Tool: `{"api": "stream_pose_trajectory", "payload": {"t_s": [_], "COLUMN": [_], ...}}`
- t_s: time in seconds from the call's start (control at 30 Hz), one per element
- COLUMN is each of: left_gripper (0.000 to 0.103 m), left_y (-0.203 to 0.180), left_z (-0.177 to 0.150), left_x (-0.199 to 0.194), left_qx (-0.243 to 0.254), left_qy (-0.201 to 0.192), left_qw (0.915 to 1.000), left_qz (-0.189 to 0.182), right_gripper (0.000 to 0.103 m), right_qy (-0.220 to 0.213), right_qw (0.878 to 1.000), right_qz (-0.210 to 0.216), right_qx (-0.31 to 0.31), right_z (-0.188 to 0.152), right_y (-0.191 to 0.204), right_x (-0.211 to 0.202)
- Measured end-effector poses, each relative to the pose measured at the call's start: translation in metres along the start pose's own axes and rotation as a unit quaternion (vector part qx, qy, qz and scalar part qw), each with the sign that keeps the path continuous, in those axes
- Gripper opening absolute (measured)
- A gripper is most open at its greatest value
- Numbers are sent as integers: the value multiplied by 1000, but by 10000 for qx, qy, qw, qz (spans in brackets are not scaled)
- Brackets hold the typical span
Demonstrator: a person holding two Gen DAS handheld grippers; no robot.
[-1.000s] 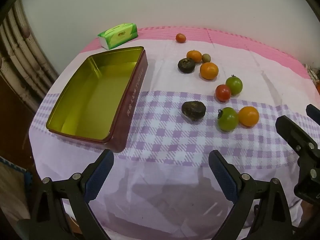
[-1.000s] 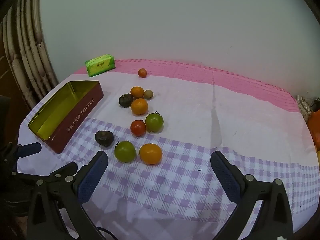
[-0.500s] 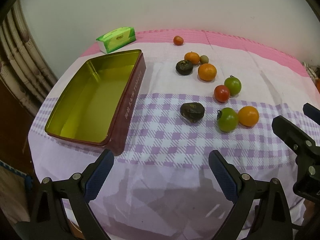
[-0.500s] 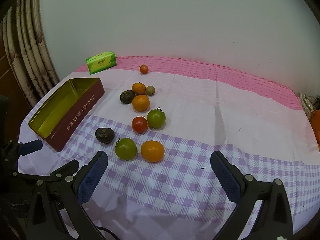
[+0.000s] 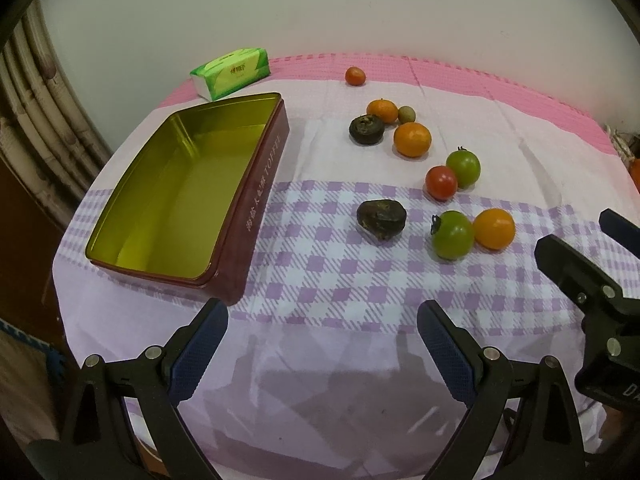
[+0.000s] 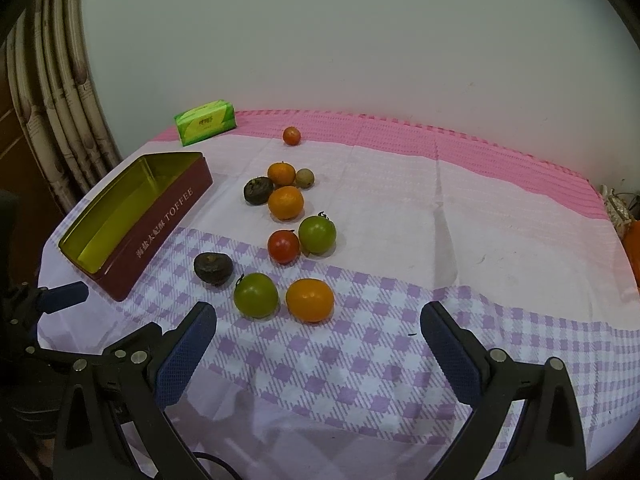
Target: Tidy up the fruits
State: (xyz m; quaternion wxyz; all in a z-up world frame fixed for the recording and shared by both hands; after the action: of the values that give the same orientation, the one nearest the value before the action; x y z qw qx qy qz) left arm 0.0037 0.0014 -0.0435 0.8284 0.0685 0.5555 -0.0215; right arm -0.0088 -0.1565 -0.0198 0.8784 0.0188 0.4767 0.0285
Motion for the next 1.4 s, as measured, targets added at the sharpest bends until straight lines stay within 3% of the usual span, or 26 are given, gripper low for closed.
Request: {"api": "stream_pose_trajectory", "payload": {"t_s": [0.93,1.4], "left_gripper": [96,96], "left_y": [1,6], "left_z": [-3,-5], "left_x": [7,11], "left_qx": [-75,-91], "left_qy": [98,159], "left_qw": [9999,9998], "left_qz": [21,-11], "right_gripper": [97,88], "right_qy": [128,232], "right_qw": [9999,9996], "right_qz": [62,115], "right_qx": [-3,-55], "right_z": [-3,-5], "right_y": [1,3], "right_x": [7,11]}}
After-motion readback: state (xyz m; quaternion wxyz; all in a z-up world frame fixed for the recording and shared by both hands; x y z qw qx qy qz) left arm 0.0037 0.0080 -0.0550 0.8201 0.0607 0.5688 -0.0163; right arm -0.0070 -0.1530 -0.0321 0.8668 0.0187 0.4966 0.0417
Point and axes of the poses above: each gripper's, at about its wrist camera, not at the fingertips, and x roughly the way its jaws point, y to its left, z to its top, the point moved 3 cm from there along x, roughly the way its jaws point, and after that the axes turned 10 degrees about y, right-handed, at the moved point
